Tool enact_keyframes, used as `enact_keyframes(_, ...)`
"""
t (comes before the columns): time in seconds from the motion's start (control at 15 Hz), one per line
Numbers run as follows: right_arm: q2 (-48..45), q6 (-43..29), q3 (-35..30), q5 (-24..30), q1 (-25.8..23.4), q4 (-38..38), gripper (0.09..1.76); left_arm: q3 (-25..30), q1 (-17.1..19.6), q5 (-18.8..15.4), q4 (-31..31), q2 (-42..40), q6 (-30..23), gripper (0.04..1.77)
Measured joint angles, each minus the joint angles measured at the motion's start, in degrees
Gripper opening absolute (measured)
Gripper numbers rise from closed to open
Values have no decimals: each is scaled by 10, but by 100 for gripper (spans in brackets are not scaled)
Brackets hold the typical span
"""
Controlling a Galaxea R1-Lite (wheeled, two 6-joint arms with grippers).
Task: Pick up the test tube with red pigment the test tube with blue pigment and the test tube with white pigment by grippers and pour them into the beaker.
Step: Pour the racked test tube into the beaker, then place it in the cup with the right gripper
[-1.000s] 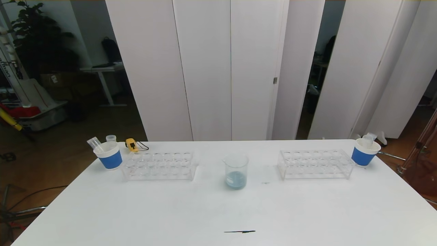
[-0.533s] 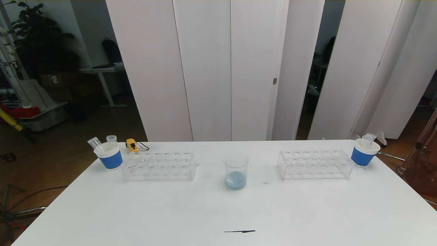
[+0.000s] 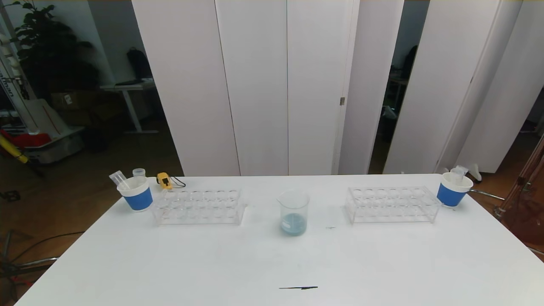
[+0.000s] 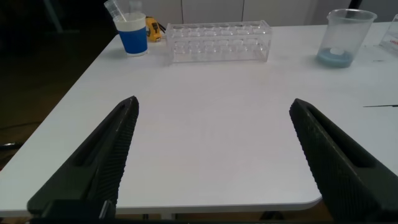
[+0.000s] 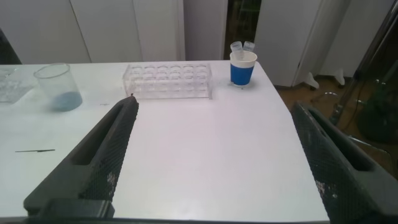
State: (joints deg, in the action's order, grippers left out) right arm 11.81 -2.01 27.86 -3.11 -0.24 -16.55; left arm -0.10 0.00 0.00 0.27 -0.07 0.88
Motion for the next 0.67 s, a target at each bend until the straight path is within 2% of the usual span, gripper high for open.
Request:
enact_keyframes(0.33,-85,-14,-127,-5,4,6,175,0,0,0,0,0,0,173)
enact_keyframes(0.67,-116,-1,-191,2,5,28,175,0,0,0,0,0,0,173)
